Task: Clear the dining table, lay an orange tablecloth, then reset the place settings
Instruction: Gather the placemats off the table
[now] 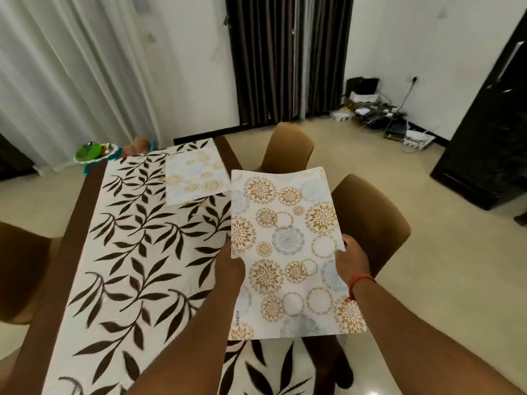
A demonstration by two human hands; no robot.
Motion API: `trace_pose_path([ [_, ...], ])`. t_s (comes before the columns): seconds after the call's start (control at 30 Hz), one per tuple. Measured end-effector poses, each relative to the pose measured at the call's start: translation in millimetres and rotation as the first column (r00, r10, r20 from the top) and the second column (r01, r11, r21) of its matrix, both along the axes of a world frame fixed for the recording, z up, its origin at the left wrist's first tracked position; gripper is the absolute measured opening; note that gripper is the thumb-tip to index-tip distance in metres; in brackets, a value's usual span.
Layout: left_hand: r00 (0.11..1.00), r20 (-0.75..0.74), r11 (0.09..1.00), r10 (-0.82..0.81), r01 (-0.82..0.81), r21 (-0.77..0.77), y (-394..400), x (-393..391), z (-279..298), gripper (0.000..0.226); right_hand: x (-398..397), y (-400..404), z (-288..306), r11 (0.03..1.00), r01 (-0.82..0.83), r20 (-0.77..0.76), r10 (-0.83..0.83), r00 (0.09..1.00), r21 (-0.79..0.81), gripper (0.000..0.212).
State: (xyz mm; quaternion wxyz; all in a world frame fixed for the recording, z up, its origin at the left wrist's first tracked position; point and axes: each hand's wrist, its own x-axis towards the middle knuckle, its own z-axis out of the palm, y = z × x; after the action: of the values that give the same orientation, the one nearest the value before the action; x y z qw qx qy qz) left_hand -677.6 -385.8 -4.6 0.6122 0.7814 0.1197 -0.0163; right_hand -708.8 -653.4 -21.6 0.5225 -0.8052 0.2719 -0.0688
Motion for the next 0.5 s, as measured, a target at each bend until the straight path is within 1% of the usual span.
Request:
trace_pose_path([
  [0.1, 1.0, -0.011, 0.997, -0.01, 0.009, -0.078, -43.6, 8.0, 11.2, 0.04, 3.1, -39.2, 8.0, 1.0, 0.007, 0.036, -0.007, 0.999, -0.005, 0.04],
  [0.17, 0.999, -0.009, 0.995, -0.053, 0.052, -0.083, -92.2, 16.7, 14.2, 0.041, 7.9, -86.4, 12.6, 1.0, 0.002, 0.062, -0.001, 0.998, -0.009, 0.039],
  [0.23, 0.998, -0.001, 0.993, -0.059, 0.058, -0.1, -137.8, 28.0, 15.5, 0.039, 14.8, -130.4, 20.3, 1.0, 0.005, 0.084, -0.004, 0.996, -0.018, 0.04],
  [0.33, 0.998, -0.034, 0.998, -0.047, 0.045, -0.041, -233.3, 47.0, 14.6, 0.04, 17.4, -219.4, 30.2, 0.996, 0.058, 0.109, -0.051, 0.993, -0.062, 0.046],
  [0.37, 0.998, -0.044, 0.998, -0.051, 0.049, -0.049, -261.4, 50.2, 14.1, 0.037, 16.8, -246.6, 32.4, 0.996, 0.071, 0.106, -0.064, 0.992, -0.059, 0.048],
  [0.43, 0.992, -0.066, 0.987, -0.109, 0.1, -0.126, -336.2, 55.3, 17.5, 0.03, 16.1, -318.0, 38.8, 0.994, 0.096, 0.1, -0.09, 0.991, -0.06, 0.049],
  [0.47, 0.986, -0.053, 0.983, -0.16, 0.153, -0.105, -365.9, 57.8, 19.9, 0.029, 17.2, -349.2, 42.9, 0.991, 0.116, 0.097, -0.109, 0.989, -0.064, 0.049],
  [0.5, 0.98, -0.041, 0.98, -0.194, 0.193, -0.044, -394.5, 61.1, 22.4, 0.036, 18.3, -378.7, 46.5, 0.988, 0.142, 0.094, -0.135, 0.986, -0.066, 0.049],
])
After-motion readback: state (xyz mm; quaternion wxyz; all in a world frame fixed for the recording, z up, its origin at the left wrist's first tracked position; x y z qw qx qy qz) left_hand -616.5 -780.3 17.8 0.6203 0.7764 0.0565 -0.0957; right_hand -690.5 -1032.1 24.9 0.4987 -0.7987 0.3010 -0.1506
